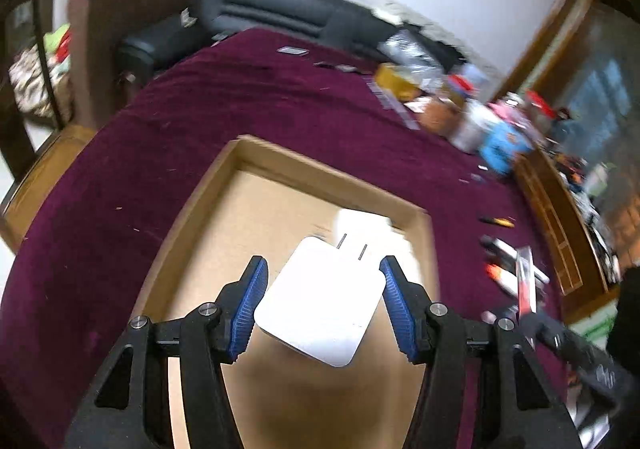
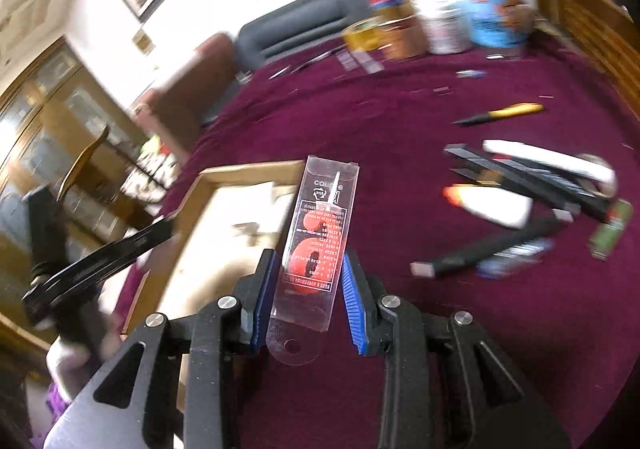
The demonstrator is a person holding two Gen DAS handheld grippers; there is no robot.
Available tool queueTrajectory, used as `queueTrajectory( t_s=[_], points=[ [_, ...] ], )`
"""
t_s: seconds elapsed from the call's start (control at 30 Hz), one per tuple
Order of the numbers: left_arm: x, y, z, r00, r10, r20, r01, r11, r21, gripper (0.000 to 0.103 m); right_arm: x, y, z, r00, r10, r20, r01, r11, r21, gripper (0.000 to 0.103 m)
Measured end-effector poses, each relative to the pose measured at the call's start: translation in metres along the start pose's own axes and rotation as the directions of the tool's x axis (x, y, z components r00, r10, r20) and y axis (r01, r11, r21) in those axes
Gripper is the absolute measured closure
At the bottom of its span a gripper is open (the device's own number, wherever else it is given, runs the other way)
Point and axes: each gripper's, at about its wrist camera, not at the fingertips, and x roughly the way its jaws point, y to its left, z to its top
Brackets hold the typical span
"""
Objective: Organize rigid objects
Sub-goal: 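Carry the square charger to the box while the right gripper grasps the clear red-item package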
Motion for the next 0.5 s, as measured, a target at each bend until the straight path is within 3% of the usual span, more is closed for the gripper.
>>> queueTrajectory(
  t_s=[0.27,0.5],
  points=[
    [0.048,0.043,0.020,0.996,-0.014,-0.088,0.005,0.995,-0.102,0.052,0.091,0.063,0.013,0.984,0.096,-0.150,-0.103,0.994,-0.039,0.073],
    [0.059,0.045,0.033,0.997,-0.028,-0.075,0.019,0.993,-0.119,0.051,0.134,0.074,0.013,0.979,0.072,-0.192,-0.078,0.997,-0.026,0.073]
  ],
)
